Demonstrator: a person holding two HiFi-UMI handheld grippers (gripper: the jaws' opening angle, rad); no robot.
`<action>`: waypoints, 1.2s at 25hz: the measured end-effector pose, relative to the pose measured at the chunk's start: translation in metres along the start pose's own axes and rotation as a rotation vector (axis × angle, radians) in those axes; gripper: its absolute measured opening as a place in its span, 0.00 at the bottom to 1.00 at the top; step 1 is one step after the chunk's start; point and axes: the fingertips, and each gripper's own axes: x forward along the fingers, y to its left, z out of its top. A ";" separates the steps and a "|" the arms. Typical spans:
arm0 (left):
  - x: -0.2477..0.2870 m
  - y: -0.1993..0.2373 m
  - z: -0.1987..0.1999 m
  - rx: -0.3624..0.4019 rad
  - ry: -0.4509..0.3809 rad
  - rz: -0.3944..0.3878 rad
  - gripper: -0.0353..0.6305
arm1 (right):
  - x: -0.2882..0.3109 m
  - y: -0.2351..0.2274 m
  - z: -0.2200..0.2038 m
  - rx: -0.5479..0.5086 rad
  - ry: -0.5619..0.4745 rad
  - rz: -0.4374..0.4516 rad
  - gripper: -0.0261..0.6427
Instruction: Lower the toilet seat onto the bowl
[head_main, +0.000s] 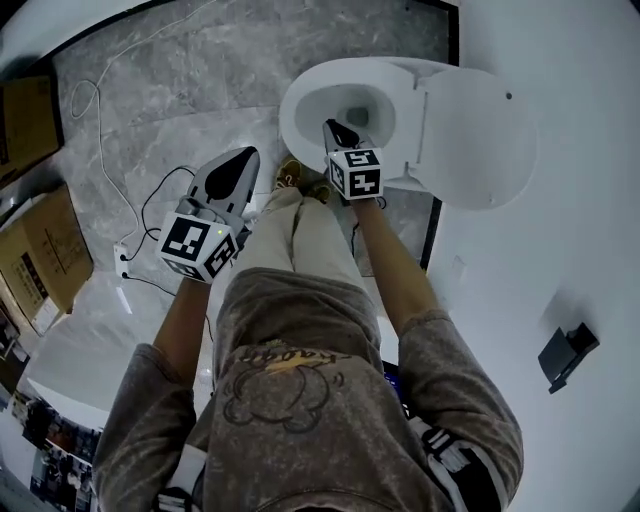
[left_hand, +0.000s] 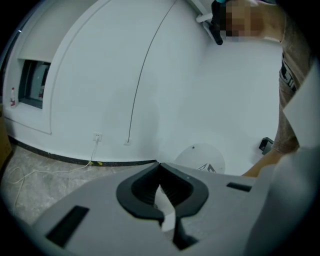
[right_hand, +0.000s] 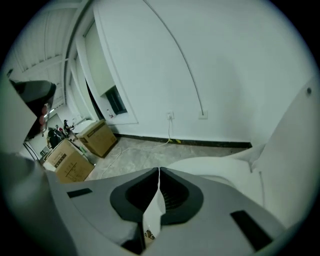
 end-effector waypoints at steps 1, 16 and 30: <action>0.001 -0.008 0.011 0.013 -0.011 -0.013 0.07 | -0.018 -0.002 0.016 -0.006 -0.029 -0.009 0.09; 0.008 -0.157 0.111 0.211 -0.080 -0.256 0.07 | -0.286 -0.004 0.136 -0.006 -0.475 -0.146 0.09; 0.039 -0.196 0.122 0.319 -0.093 -0.328 0.07 | -0.393 -0.041 0.087 0.135 -0.721 -0.356 0.09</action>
